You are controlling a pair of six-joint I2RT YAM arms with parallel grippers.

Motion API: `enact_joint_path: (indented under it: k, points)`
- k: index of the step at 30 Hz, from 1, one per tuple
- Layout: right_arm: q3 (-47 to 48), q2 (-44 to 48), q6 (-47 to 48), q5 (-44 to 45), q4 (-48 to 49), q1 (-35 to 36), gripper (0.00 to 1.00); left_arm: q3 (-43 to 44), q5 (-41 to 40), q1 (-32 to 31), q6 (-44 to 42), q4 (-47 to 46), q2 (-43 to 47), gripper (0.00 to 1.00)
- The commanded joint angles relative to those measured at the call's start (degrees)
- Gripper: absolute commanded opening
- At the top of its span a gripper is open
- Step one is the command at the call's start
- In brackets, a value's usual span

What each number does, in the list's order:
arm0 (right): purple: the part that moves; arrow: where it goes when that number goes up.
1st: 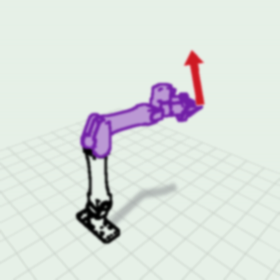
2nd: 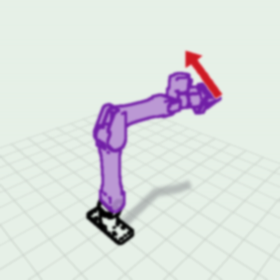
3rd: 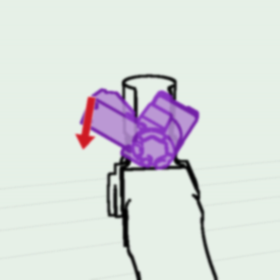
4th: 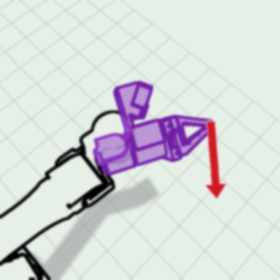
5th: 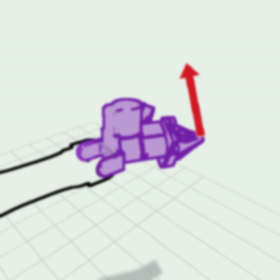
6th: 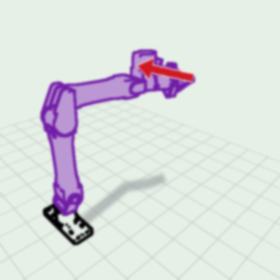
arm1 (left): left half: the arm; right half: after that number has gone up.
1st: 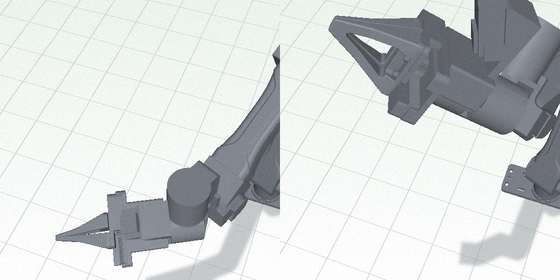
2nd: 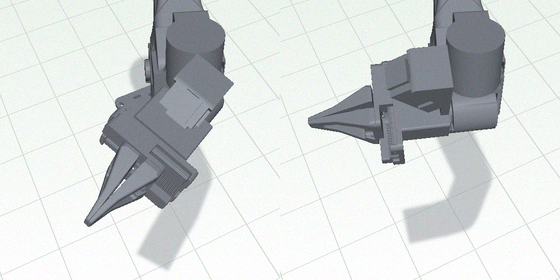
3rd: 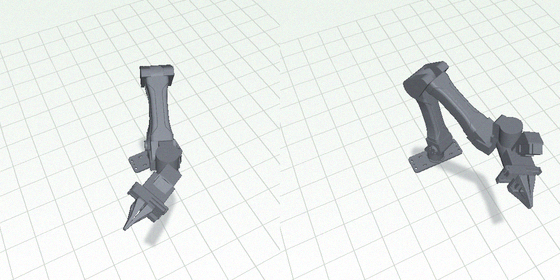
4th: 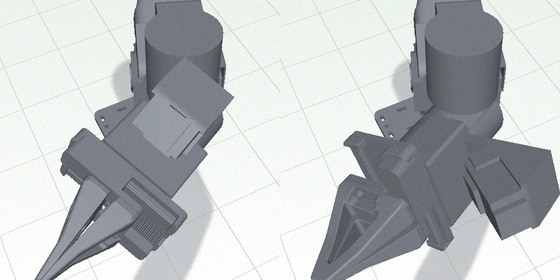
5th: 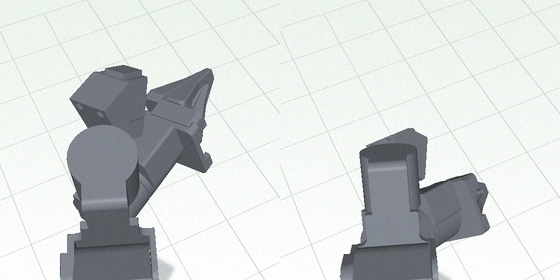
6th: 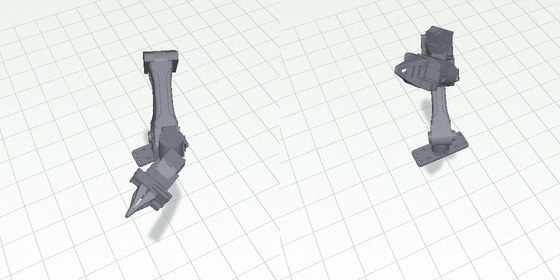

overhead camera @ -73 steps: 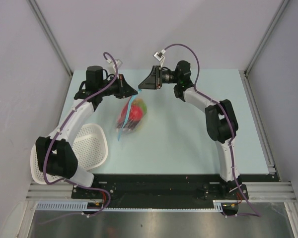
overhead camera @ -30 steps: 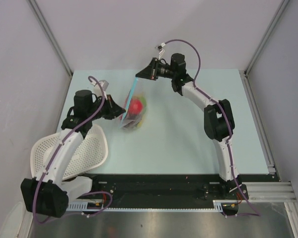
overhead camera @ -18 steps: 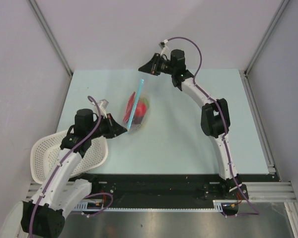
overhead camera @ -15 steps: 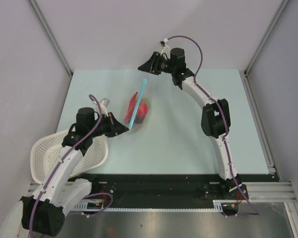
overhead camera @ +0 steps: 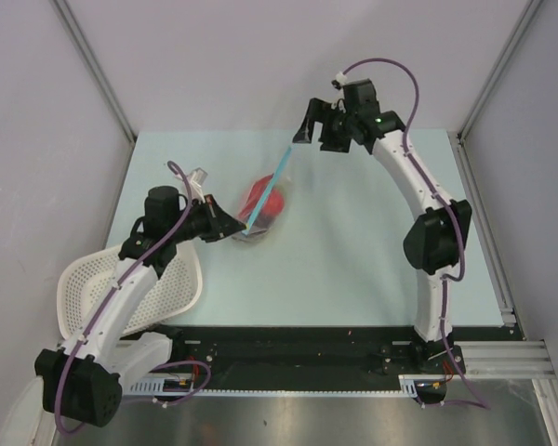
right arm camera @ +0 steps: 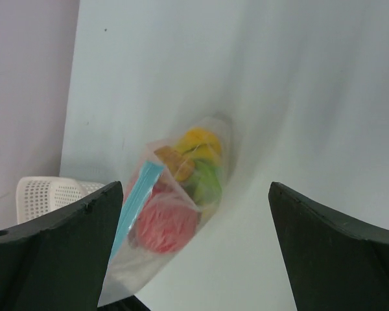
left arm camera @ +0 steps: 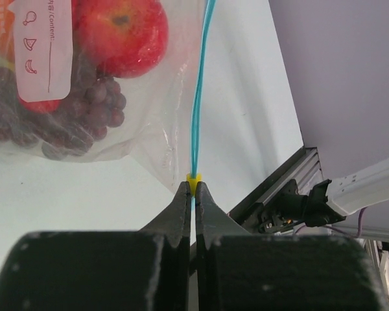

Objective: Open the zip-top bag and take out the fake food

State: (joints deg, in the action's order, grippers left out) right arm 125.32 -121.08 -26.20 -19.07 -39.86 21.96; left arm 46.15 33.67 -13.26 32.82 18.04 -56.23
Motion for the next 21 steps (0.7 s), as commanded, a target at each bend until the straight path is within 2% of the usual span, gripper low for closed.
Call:
enact_joint_path:
  k: [1,2,3,5,8,10,13,16,17,21]
  points:
    - [-6.4,8.9,0.5,-0.9,-0.6,0.2,1.0,4.1,-0.2,-1.3,1.6,-1.7,0.3,0.0]
    - [-10.1,11.0,-1.6,-0.4,0.7,0.7,1.0,4.3,-0.5,-1.5,1.9,-1.8,0.2,0.0]
    - [-11.3,11.8,-6.2,0.7,3.2,1.3,1.0,4.3,-1.0,-1.7,2.2,-2.2,0.2,0.0]
    - [-11.2,11.5,-11.4,1.8,2.2,2.5,1.0,4.6,-1.9,-2.3,3.4,-3.4,0.2,0.01]
    - [-8.2,10.2,-13.8,0.4,-3.0,4.5,1.0,6.1,-4.0,-3.6,3.3,-3.1,0.0,0.0]
    - [-9.1,11.2,-14.8,3.6,-4.1,5.7,1.0,7.5,-5.8,-4.8,2.7,-2.2,0.1,0.0]
    - [-11.2,11.5,-16.3,4.0,-1.5,7.0,0.94,8.1,-7.2,-5.8,1.6,-1.2,0.3,0.0]
    - [-10.8,9.7,-17.1,3.2,-2.5,7.3,0.77,8.0,-7.7,-6.5,1.2,-0.9,0.2,0.0]
    - [-10.8,9.6,-17.1,3.2,-2.3,7.5,0.66,8.1,-7.8,-6.7,0.8,-0.7,0.2,0.0]
    - [-9.9,8.8,-17.2,4.6,-3.2,7.8,0.63,8.0,-8.0,-7.1,0.7,-0.8,0.2,0.0]
